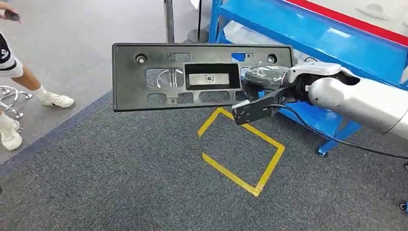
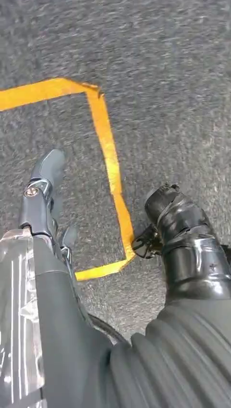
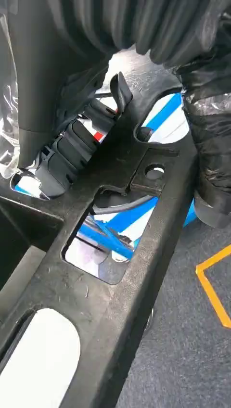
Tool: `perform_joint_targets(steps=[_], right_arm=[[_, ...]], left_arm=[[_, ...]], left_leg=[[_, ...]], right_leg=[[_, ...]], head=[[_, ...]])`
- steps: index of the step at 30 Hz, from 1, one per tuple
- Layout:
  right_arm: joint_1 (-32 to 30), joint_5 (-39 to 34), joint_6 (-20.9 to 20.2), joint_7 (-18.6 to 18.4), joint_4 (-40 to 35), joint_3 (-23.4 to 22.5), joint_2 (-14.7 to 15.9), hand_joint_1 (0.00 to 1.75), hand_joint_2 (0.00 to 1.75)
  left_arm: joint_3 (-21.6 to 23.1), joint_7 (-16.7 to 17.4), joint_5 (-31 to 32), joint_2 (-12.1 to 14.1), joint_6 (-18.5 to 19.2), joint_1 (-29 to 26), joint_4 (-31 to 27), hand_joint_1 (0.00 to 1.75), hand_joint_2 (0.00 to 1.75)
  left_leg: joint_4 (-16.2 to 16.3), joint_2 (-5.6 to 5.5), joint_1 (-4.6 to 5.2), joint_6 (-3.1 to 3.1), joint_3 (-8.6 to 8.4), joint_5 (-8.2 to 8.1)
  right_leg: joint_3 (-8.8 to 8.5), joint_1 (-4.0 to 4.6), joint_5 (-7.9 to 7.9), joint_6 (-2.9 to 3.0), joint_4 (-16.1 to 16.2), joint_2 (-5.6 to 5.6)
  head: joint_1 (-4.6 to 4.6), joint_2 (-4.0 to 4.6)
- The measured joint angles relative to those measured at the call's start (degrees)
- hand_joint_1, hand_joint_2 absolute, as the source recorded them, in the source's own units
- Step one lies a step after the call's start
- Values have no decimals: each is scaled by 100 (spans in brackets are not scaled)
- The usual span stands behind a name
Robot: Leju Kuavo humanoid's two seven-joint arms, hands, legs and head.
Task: Take the parts from the cabinet and place them on the table.
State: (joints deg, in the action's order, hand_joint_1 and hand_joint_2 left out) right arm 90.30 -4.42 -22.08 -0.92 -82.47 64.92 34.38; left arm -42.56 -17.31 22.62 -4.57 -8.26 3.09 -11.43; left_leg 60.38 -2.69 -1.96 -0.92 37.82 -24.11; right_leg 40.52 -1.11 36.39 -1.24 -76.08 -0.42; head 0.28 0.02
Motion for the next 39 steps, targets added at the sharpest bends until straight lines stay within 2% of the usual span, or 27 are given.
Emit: perform_joint_targets(steps=[1, 2, 4, 5, 6, 8, 10, 11, 12, 13, 15, 16, 17, 19, 20, 21, 22, 25, 27, 28, 30, 31, 33, 34, 35, 36, 39], right_arm=[[-3, -2, -28, -26, 0, 2, 2, 175, 175], [-1, -2, -67, -50, -2, 2, 0, 175, 175], [45, -2, -116, -103, -18, 2, 0, 175, 175], [102, -4, -122, -113, -33, 0, -8, 175, 175], [118, -7, -118, -127, -44, 2, -79, 175, 175], [185, -4, -116, -179, -42, 11, -79, 175, 175], [205, -4, -118, -208, -42, 15, -107, 175, 175], [193, 11, -116, -212, -42, 13, -124, 175, 175], [204, 17, -116, -221, -42, 24, -144, 175, 175], [217, 33, -118, -216, -39, 24, -144, 175, 175], [212, 33, -120, -219, -35, 31, -142, 175, 175], [211, 33, -120, -225, -26, 33, -142, 175, 175], [207, 33, -120, -225, -26, 35, -144, 175, 175], [211, 28, -131, -230, -26, 33, -144, 175, 175], [230, 28, -170, -282, -22, 33, -144, 175, 175], [260, 45, -220, -364, -11, 35, -149, 175, 175], [303, 98, -279, -480, 52, 39, -151, 175, 175], [340, 278, -341, -667, 285, 54, -275, 175, 175], [396, 522, -304, -752, 563, 59, -328, 175, 175], [437, 659, -297, -765, 740, 63, -334, 175, 175], [506, 939, -354, -894, 1105, 74, -341, 175, 175], [536, 1076, -401, -907, 1309, 81, -354, 175, 175], [589, 1362, -430, -890, 1664, 83, -391, 175, 175], [637, 1678, -455, -911, 1911, 83, -424, 175, 175], [706, 2005, -515, -909, 2176, 85, -481, 175, 175], [751, 2200, -542, -903, 2385, 87, -536, 175, 175], [850, 2422, -577, -804, 2940, 90, -636, 175, 175]], left_arm=[[0, 0, 7, -2, 4, -1, 0, 0, 175], [-4, 0, 15, -2, 4, -4, 0, 0, 175], [-11, 0, 15, -2, 7, -3, 0, 0, 175], [-13, 2, 15, -13, 7, 6, 0, 0, 175], [-13, 18, 15, -162, 13, 25, 18, 0, 175], [-46, 35, 20, -79, 4, 44, -6, 0, 175], [-72, 11, 26, -74, 13, 40, -11, 0, 175], [-87, -17, 33, -52, 11, 19, -20, 0, 175], [-87, -46, 33, -59, 13, 22, -20, 0, 175], [-90, -46, 33, -61, 15, 30, -20, 0, 175], [-107, -39, 55, -48, 15, 36, -20, 0, 175], [-127, -33, 77, -39, 11, 31, -20, 0, 175], [-136, -28, 81, -37, 11, 30, -20, 0, 175], [-160, 20, 83, -15, -4, 20, -20, 0, 175], [-171, 42, 87, -4, -7, 23, -20, 0, 175], [-173, 59, 98, -13, -7, 31, -20, 0, 175], [-181, 63, 105, -11, -7, 32, -24, 0, 175], [-243, 39, 157, -9, 15, 23, -24, 0, 175], [-271, -9, 214, -4, 74, 33, -24, 0, 175], [-275, -46, 229, -4, 103, 41, -24, 0, 175], [-295, -83, 278, -4, 153, 46, -24, 0, 175], [-310, -89, 299, -4, 161, 44, -24, 0, 175], [-337, -85, 348, -4, 181, 36, -24, 0, 175], [-359, -70, 407, -4, 186, 33, -24, 0, 175], [-389, -42, 457, -4, 190, 38, -24, 0, 175], [-413, -31, 492, -26, 199, 48, -24, 0, 175], [-457, 20, 522, -22, 212, 52, -24, 0, 175]], left_leg=[[0, -68, 34, -8, 6, 6], [0, -145, 80, -16, 3, 12], [-1, -303, 162, -41, -13, 28], [-15, -367, 133, -63, -2, 42], [-19, -399, 125, -25, 54, 82], [-58, -547, -18, 34, 126, 151], [-229, -763, 20, 117, 70, 248], [-186, -551, 85, 85, 69, 211], [-9, -191, 148, 109, 150, 40], [347, 50, 139, 155, 331, -170], [1098, 220, 78, 217, 691, -493], [1292, 242, 51, 253, 770, -521], [1202, 254, 26, 295, 702, -416], [433, 333, -2, 363, 243, -32], [-116, 562, 1, 387, -50, 49], [-26, 637, 56, 322, -51, -21], [-41, 534, 42, 214, 1, 17], [-36, 367, 47, 96, 47, 45], [-67, 267, 23, 18, 63, 96], [-72, 206, 24, -14, 86, 118], [-74, 57, 34, -47, 140, 157], [-72, -29, 38, -48, 164, 179], [-71, -182, 44, -36, 182, 207], [-70, -274, 50, -26, 179, 223], [-72, -353, 51, -12, 178, 235], [-83, -390, 45, 20, 223, 270], [-133, -604, -33, 129, 293, 371]], right_leg=[[82, 30, -25, 44, -137, 9], [17, 70, -200, 134, 21, 23], [-362, 195, -740, 389, 896, 145], [-555, 284, -995, 579, 1400, 434], [-578, 244, -944, 741, 1473, 800], [-556, 321, -1044, 719, 1563, 690], [-669, 319, -1146, 765, 1811, 498], [-871, 239, -1197, 638, 2108, 299], [-941, 221, -1239, 640, 2240, 233], [-958, 213, -1265, 604, 2263, 119], [-929, 206, -1233, 522, 2225, -95], [-902, 191, -1206, 482, 2178, -192], [-874, 164, -1171, 431, 2116, -277], [-827, 109, -1085, 316, 1967, -425], [-795, 102, -1003, 237, 1839, -506], [-735, 143, -963, 194, 1778, -544], [-695, 161, -926, 160, 1685, -584], [-714, 142, -916, 106, 1685, -729], [-621, 62, -636, 37, 1418, -207], [-446, 58, -367, 31, 1004, -50], [-40, 56, 20, 26, 102, 25], [66, 55, 41, 34, -123, 27], [-110, 59, -280, 86, 242, 45], [-386, 71, -596, 138, 805, 104], [-650, 83, -875, 199, 1364, 288], [-734, 55, -811, 241, 1526, 575], [-728, 124, -858, 223, 1624, 404]], head=[[9, 0], [2, -2], [4, 0], [0, 0], [-92, 0], [-59, -2], [-35, -2], [-52, -2], [-68, 0], [-72, -2], [-70, -2], [-70, 0], [-70, 0], [-72, 0], [-70, 0], [-74, -2], [-41, -2], [-44, -2], [-41, -2], [-41, 0], [-42, 0], [-41, 0], [-42, 0], [-42, -2], [-42, -2], [-55, 0], [-37, 0]])
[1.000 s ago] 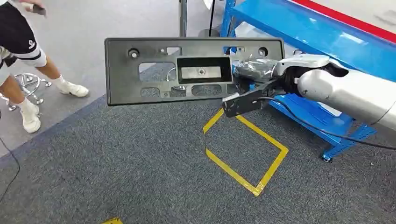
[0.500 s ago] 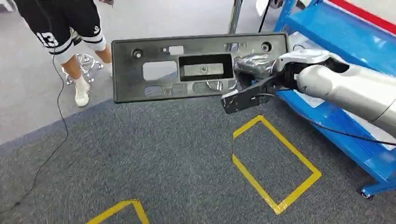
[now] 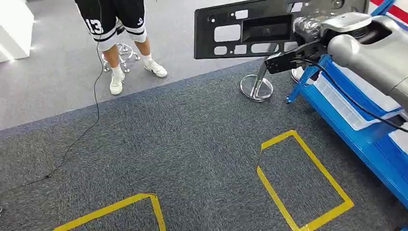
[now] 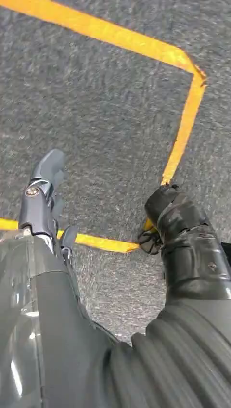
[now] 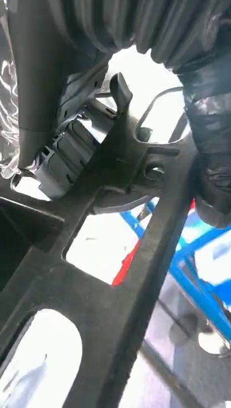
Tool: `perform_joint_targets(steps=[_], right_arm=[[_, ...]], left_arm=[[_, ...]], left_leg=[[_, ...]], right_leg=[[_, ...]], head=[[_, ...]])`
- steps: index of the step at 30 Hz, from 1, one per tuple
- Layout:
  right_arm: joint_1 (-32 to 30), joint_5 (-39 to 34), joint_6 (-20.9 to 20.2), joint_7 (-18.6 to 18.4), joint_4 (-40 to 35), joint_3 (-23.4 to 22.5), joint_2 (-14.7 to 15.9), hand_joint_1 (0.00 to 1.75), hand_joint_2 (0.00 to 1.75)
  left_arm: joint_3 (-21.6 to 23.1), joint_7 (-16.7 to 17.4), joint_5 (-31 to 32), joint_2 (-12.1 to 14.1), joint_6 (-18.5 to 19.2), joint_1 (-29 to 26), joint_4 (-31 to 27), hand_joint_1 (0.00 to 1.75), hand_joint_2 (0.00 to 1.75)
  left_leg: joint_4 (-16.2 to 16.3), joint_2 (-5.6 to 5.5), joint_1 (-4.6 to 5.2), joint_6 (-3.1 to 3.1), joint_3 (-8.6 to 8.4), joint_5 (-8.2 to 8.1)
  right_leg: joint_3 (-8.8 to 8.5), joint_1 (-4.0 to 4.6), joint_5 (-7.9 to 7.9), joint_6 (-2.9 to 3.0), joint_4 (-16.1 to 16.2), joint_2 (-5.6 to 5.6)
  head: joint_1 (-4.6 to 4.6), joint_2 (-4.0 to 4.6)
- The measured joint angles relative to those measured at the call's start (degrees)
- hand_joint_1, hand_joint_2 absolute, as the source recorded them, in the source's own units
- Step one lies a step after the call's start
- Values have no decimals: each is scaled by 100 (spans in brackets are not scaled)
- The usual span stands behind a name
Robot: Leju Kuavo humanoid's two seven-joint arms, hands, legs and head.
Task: Take the parts from the cabinet and place them on the table.
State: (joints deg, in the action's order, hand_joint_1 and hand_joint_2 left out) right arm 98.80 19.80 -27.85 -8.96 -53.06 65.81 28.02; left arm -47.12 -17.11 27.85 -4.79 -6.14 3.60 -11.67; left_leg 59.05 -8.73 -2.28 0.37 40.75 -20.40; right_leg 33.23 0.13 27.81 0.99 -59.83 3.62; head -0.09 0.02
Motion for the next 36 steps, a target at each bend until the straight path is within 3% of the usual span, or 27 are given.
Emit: perform_joint_targets(steps=[1, 2, 3, 4, 6, 7, 8, 10, 11, 12, 13, 16, 17, 18, 19, 21, 22, 24, 25, 26, 27, 28, 31, 32, 33, 34, 36], right_arm=[[24, 11, 0, 13, 122, 0, -74, 175, 175], [28, 43, -4, 22, 241, 0, -102, 175, 175], [43, 99, -35, 13, 321, 0, -151, 175, 175], [81, 194, -83, -7, 440, 2, -151, 175, 175], [133, 381, -147, -11, 649, 7, -151, 175, 175], [156, 514, -192, 9, 774, 7, -148, 175, 175], [181, 647, -221, 57, 916, 9, -142, 175, 175], [268, 784, -229, 118, 1135, 9, -135, 175, 175], [340, 815, -219, 142, 1272, 9, -129, 175, 175], [408, 830, -197, 162, 1430, 7, -116, 175, 175], [454, 831, -168, 177, 1593, 7, -76, 175, 175], [503, 787, -107, 179, 1931, 0, -76, 175, 175], [521, 767, -81, 177, 2022, -4, -44, 175, 175], [546, 767, -44, 173, 2102, -4, -13, 175, 175], [618, 765, -11, 168, 2205, -4, 13, 175, 175], [658, 802, 4, 177, 2343, -4, 83, 175, 175], [651, 844, -2, 214, 2384, -2, 90, 175, 175], [673, 1009, -63, 388, 2465, 6, 146, 175, 175], [720, 1098, -101, 490, 2471, 9, 175, 175, 175], [775, 1247, -184, 659, 2467, 11, 196, 175, 175], [794, 1428, -275, 814, 2460, 13, 234, 175, 175], [836, 1585, -370, 947, 2430, 17, 252, 175, 175], [734, 1895, -536, 1150, 2202, 20, 247, 175, 175], [728, 1924, -560, 1167, 2148, 20, 230, 175, 175], [722, 1934, -562, 1182, 2080, 20, 197, 175, 175], [730, 1954, -564, 1219, 2025, 20, 193, 175, 175], [755, 2112, -623, 1312, 1914, 20, 188, 175, 175]], left_arm=[[-15, 7, 4, 0, 0, -14, 0, 0, 175], [-28, 9, 7, 9, 2, -11, 0, 0, 175], [-39, 20, 13, 9, 4, -27, 0, 0, 175], [-52, 41, 20, 7, 13, -26, 0, 0, 175], [-74, 72, 42, 9, 31, -4, 0, 0, 175], [-92, 103, 61, 9, 31, 10, 0, 0, 175], [-105, 127, 88, 9, 31, 8, 0, 0, 175], [-127, 166, 116, 18, 24, -3, 0, 0, 175], [-146, 173, 131, 20, 20, -15, 0, 0, 175], [-166, 173, 168, 28, 15, -11, 0, 0, 175], [-188, 170, 181, 31, 15, -10, 0, 0, 175], [-260, 153, 229, 31, 15, -19, 0, 0, 175], [-269, 149, 243, 31, 15, -28, 0, 0, 175], [-278, 142, 254, 28, 15, -26, 0, 0, 175], [-293, 138, 269, 28, 13, -18, 0, 0, 175], [-304, 133, 275, 28, 13, 5, 0, 0, 175], [-310, 133, 275, 28, 13, 10, 0, 0, 175], [-343, 114, 278, 28, 20, 18, 0, 0, 175], [-367, 114, 282, 28, 22, 16, 0, 0, 175], [-387, 114, 312, 28, 20, 10, 0, 0, 175], [-391, 118, 341, 31, 13, 5, 0, 0, 175], [-398, 122, 361, 37, 13, 44, 0, 0, 175], [-417, 127, 402, 42, 20, 23, 0, 0, 175], [-417, 131, 402, 35, 20, 19, 0, 0, 175], [-417, 131, 404, 18, 26, 22, -2, 0, 175], [-420, 129, 404, 20, 26, 39, -2, 0, 175], [-437, 122, 420, 22, 26, 67, -2, 0, 175]], left_leg=[[-61, -97, 6, 65, -3, 58], [-23, 127, 30, 43, 39, 15], [129, 525, 98, 56, 95, -129], [497, 733, 95, 73, 259, -376], [1353, 842, 84, 100, 616, -780], [1638, 843, 84, 115, 705, -854], [1579, 845, 84, 122, 629, -780], [822, 886, 95, 97, 132, -436], [254, 1061, 127, 49, -216, -260], [63, 1362, 239, -16, -351, -402], [17, 1243, 238, -90, -310, -340], [-7, 1038, 243, -172, -294, -297], [-79, 990, 205, -223, -333, -262], [-107, 941, 205, -238, -341, -245], [-115, 899, 197, -265, -325, -227], [-113, 766, 187, -277, -308, -218], [-108, 696, 186, -278, -307, -217], [-70, 548, 181, -273, -302, -218], [-39, 460, 173, -261, -299, -226], [-6, 391, 168, -232, -291, -246], [-6, 335, 151, -207, -241, -247], [65, 273, 158, -157, -161, -214], [7, 74, 110, -14, -56, -99], [8, 58, 114, 11, -23, -102], [123, 437, 159, 25, 38, -212], [410, 661, 164, 33, 153, -402], [1373, 829, 167, 21, 577, -835]], right_leg=[[-47, 2, -21, 11, 118, -110], [-102, -82, -109, 17, 236, -221], [-119, -53, -141, 45, 298, -277], [-104, -35, -152, 58, 299, -354], [-63, -7, -155, 61, 277, -512], [-42, 2, -151, 63, 248, -608], [-26, 9, -144, 61, 223, -699], [-2, 18, -111, 50, 171, -838], [1, 23, -78, 26, 131, -906], [31, 54, -53, -2, 119, -974], [41, 77, -46, -18, 79, -1035], [7, 79, -47, -65, 105, -1227], [27, 42, 16, -104, 94, -1151], [70, 2, 116, -123, -22, -832], [262, -45, 364, -138, -435, -503], [712, -61, 730, -190, -1390, -348], [851, -85, 760, -214, -1647, -347], [763, -154, 421, -260, -1362, -347], [555, -192, 122, -273, -879, -321], [322, -242, -159, -302, -353, -179], [244, -292, -66, -325, -191, 154], [225, -264, -115, -333, -91, 285], [270, -206, -90, -274, -98, 60], [271, -247, -122, -211, -41, -32], [246, -228, -152, -159, -19, -107], [248, -198, -162, -122, -15, -173], [264, -112, -172, -92, -17, -363]], head=[[-2, -2], [-9, 0], [-7, 0], [-7, 0], [-7, -2], [-11, -2], [-9, 0], [-11, 0], [-11, -2], [-11, 0], [0, 0], [-7, 0], [-6, -2], [-7, 0], [-7, 0], [-4, -2], [-4, -2], [-4, 0], [-7, 0], [-4, 0], [-9, -2], [-4, -2], [-2, -2], [-2, -2], [-11, -2], [-11, -2], [-11, -2]])
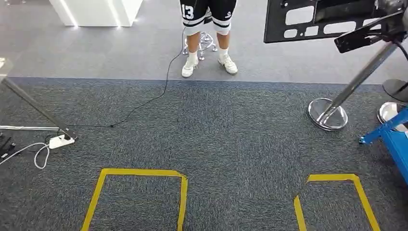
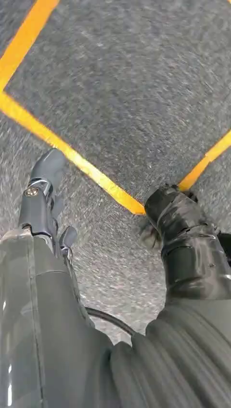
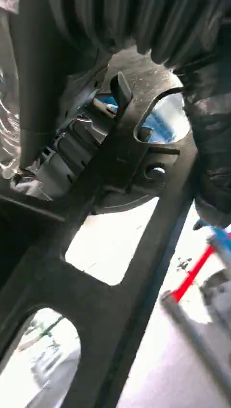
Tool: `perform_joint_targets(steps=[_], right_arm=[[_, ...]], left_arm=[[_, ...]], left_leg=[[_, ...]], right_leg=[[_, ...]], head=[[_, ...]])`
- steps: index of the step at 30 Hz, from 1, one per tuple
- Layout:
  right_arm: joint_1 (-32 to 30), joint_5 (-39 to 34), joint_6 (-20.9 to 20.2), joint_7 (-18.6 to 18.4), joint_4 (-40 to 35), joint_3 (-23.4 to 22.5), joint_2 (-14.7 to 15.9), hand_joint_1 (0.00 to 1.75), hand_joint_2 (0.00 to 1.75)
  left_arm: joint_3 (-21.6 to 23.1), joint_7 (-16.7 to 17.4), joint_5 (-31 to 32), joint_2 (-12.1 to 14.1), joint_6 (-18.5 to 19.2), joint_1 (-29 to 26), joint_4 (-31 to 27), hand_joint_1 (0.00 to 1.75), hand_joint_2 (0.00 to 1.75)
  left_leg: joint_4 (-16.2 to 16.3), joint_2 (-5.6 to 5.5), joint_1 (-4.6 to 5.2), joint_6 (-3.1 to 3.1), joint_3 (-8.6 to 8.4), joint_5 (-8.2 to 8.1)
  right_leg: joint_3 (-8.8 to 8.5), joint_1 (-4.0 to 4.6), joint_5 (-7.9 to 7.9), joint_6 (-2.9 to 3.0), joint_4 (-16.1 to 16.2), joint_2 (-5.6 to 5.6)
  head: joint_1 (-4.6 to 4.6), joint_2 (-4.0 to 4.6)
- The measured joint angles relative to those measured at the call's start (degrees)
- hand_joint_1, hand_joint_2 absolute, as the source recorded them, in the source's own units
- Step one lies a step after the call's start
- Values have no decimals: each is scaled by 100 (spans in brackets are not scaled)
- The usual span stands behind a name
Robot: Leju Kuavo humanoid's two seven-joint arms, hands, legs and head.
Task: Take the parts from the cabinet and place them on the table.
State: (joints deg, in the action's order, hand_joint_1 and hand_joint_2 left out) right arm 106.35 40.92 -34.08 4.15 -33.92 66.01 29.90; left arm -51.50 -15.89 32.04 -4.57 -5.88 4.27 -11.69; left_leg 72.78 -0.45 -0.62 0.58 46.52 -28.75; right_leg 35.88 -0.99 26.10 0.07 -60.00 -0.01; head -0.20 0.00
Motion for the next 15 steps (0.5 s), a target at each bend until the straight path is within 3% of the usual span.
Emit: perform_joint_targets(steps=[1, 2, 3, 5, 6, 7, 11, 12, 13, 14, 15], right_arm=[[0, 98, -74, 45, -72, 0, -20, 175, 175], [-2, 178, -169, 89, -137, 0, -52, 175, 175], [-2, 233, -270, 129, -220, 0, -114, 175, 175], [7, 266, -382, 133, -334, 0, -181, 175, 175], [10, 275, -393, 133, -374, 0, -197, 175, 175], [18, 279, -402, 133, -400, 0, -195, 175, 175], [23, 321, -492, 133, -500, 2, -256, 175, 175], [20, 330, -498, 133, -518, 2, -265, 175, 175], [55, 358, -544, 142, -533, 2, -269, 175, 175], [109, 400, -599, 177, -548, 4, -269, 175, 175], [143, 468, -645, 210, -557, 4, -269, 175, 175]], left_arm=[[-9, 0, 4, 0, 4, -4, 0, 0, 175], [-15, 2, 22, 0, 9, -13, 0, 0, 175], [-24, 2, 37, -2, 13, -16, 0, 0, 175], [-48, 2, 44, 11, 15, -8, -2, 0, 175], [-59, 2, 48, 29, 15, -6, -2, 0, 175], [-74, 2, 50, 59, 15, 0, -4, 0, 175], [-118, 18, 59, 92, 17, -11, -7, 0, 175], [-122, 22, 61, 83, 17, -30, -7, 0, 175], [-127, 26, 66, 83, 17, -23, -7, 0, 175], [-133, 26, 74, 83, 20, -2, -7, 0, 175], [-138, 28, 85, 81, 22, 11, -7, 0, 175]], left_leg=[[348, 1, 3, -23, 143, -101], [440, 1, 11, -45, 168, -81], [228, 4, 40, -74, 33, 65], [-748, 92, 135, -155, -529, 494], [-1235, 349, 232, -241, -781, 583], [-1376, 527, 334, -283, -900, 516], [-1599, 230, 336, -391, -908, 640], [-1682, 180, 292, -379, -963, 692], [-1704, 142, 275, -394, -965, 708], [-1703, 81, 253, -415, -949, 720], [-1695, 18, 235, -415, -934, 721]], right_leg=[[2, 28, 6, 19, -4, -83], [2, 45, 11, 34, -10, -149], [1, 59, 21, 50, -15, -225], [-17, 64, 32, 65, -16, -356], [-33, 64, 42, 65, -7, -427], [-23, 92, 49, 53, -8, -490], [-35, 94, 41, 9, 42, -780], [19, 36, 154, 5, -41, -486], [133, 31, 311, -3, -277, -210], [349, 26, 516, -30, -694, -56], [568, 19, 683, -55, -1137, 11]], head=[[0, 2], [2, 2], [0, 2], [0, 2], [0, 2], [0, 0], [2, 0], [0, 0], [7, 2], [9, 0], [7, 0]])
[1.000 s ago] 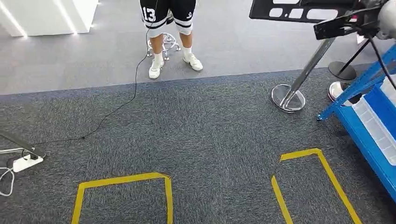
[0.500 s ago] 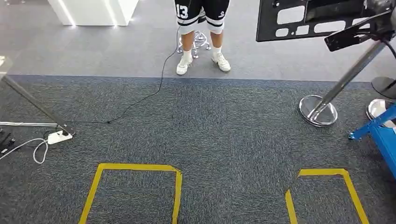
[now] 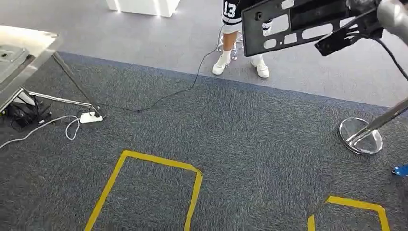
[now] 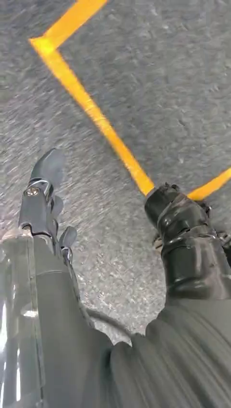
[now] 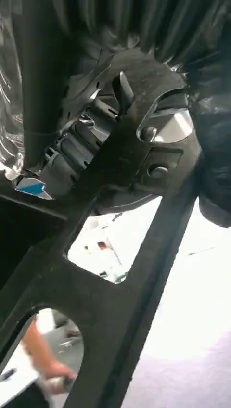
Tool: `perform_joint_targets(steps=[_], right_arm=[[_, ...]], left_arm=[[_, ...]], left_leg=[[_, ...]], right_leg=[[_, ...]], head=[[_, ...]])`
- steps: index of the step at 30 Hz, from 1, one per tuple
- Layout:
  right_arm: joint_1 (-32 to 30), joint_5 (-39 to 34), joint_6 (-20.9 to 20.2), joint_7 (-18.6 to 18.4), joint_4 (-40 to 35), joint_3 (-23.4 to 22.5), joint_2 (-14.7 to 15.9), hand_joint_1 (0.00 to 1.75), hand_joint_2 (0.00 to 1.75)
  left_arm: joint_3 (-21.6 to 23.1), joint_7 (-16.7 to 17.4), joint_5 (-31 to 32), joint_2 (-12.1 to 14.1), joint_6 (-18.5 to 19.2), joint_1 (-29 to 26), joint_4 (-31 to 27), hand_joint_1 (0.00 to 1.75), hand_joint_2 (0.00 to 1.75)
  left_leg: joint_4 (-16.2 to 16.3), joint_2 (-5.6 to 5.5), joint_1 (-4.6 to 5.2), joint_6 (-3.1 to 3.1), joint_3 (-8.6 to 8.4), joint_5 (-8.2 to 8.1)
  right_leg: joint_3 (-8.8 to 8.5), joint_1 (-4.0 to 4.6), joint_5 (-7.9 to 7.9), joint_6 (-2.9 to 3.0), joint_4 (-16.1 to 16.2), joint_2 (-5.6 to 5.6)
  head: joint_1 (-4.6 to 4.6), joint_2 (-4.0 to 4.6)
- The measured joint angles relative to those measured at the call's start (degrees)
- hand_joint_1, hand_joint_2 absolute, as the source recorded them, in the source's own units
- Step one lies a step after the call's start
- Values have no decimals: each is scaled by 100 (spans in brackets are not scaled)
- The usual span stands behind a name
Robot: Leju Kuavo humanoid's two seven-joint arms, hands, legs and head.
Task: Take the parts from the cabinet and place them on the table.
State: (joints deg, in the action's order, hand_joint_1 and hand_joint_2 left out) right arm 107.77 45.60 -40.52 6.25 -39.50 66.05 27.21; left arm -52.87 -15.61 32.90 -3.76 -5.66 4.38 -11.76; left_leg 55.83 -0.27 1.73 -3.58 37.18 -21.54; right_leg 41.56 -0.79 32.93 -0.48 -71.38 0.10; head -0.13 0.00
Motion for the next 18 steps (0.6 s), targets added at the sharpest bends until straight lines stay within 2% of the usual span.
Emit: perform_joint_targets(steps=[1, 2, 3, 4, 5, 6, 7, 8, 10, 11, 12, 13, 14, 16, 17, 18], right_arm=[[10, 89, -56, 43, -24, 0, 0, 175, 175], [5, 157, -96, 81, -50, 0, 0, 175, 175], [5, 270, -122, 146, -102, 0, 0, 175, 175], [16, 387, -122, 179, -164, -2, 0, 175, 175], [42, 448, -120, 205, -232, -2, 2, 175, 175], [55, 443, -113, 210, -262, -2, 15, 175, 175], [89, 355, -96, 155, -279, -4, 38, 175, 175], [92, 228, -61, 92, -310, -4, 31, 175, 175], [26, -104, 73, -141, -328, -13, 11, 175, 175], [1, -266, 156, -228, -323, -15, 0, 175, 175], [-1, -484, 285, -335, -326, -22, -50, 175, 175], [-6, -655, 396, -403, -326, -28, -79, 175, 175], [-17, -818, 548, -475, -326, -35, -77, 175, 175], [-84, -1258, 1013, -696, -317, -57, -28, 175, 175], [-133, -1459, 1190, -761, -317, -63, 11, 175, 175], [-173, -1585, 1270, -783, -317, -68, 46, 175, 175]], left_arm=[[-6, 0, 11, 0, 11, 0, 2, 0, 175], [-11, 0, 13, 0, 11, 3, 0, 0, 175], [-17, 0, 17, 0, 13, 4, 2, 0, 175], [-22, 0, 22, 0, 13, 4, 2, 0, 175], [-31, 0, 31, -2, 13, -4, 2, 0, 175], [-42, -2, 35, -9, 20, -17, 0, 0, 175], [-57, -7, 43, 11, 20, -8, 0, 0, 175], [-63, -15, 70, 2, 22, -4, 0, 0, 175], [-77, -35, 79, -15, 33, -19, 2, 0, 175], [-92, -33, 79, -17, 33, -48, 2, 0, 175], [-101, -35, 81, -33, 37, -56, 2, 0, 175], [-107, -44, 87, -37, 39, -57, 2, 0, 175], [-111, -55, 92, -37, 46, -51, 2, 0, 175], [-129, -77, 144, -42, 48, -41, 2, 0, 175], [-133, -90, 179, -50, 48, -40, 2, 0, 175], [-135, -94, 192, -55, 48, -43, 2, 0, 175]], left_leg=[[18, -69, -18, 2, 9, -1], [43, -150, -48, 9, 9, -8], [79, -231, -82, 30, 11, -23], [132, -312, -121, 68, 15, -53], [205, -393, -164, 126, 23, -95], [298, -465, -193, 191, 69, -153], [405, -546, -195, 232, 169, -176], [430, -622, -223, 258, 221, -147], [399, -781, -271, 328, 258, -101], [398, -837, -270, 356, 292, -103], [473, -537, -248, 359, 309, -179], [734, -192, -211, 372, 413, -357], [1128, -54, -214, 372, 594, -571], [2012, 5, -207, 307, 964, -948], [2200, 4, -183, 261, 1024, -979], [2061, 5, -142, 205, 923, -872]], right_leg=[[190, -10, 87, -30, -373, 19], [282, -37, 33, -60, -520, 20], [226, -77, -148, -97, -359, 20], [44, -128, -407, -141, 30, 30], [-190, -189, -670, -207, 517, 97], [-359, -255, -733, -288, 913, 292], [-461, -242, -650, -302, 982, 513], [-430, -214, -625, -224, 945, 446], [-426, -144, -613, -150, 938, 289], [-436, -165, -629, -101, 954, 210], [-448, -148, -648, -34, 982, 145], [-454, -122, -660, -1, 1008, 100], [-456, -90, -668, 20, 1014, 49], [-454, -14, -667, 30, 1016, -91], [-462, 14, -661, 38, 1015, -167], [-470, 42, -651, 53, 1015, -243]], head=[[0, 2], [2, 0], [0, 0], [0, 0], [0, 0], [2, 0], [5, 2], [-7, 0], [4, 0], [4, 0], [0, 2], [-4, 0], [-2, 0], [-4, 0], [-2, 0], [-2, 0]])
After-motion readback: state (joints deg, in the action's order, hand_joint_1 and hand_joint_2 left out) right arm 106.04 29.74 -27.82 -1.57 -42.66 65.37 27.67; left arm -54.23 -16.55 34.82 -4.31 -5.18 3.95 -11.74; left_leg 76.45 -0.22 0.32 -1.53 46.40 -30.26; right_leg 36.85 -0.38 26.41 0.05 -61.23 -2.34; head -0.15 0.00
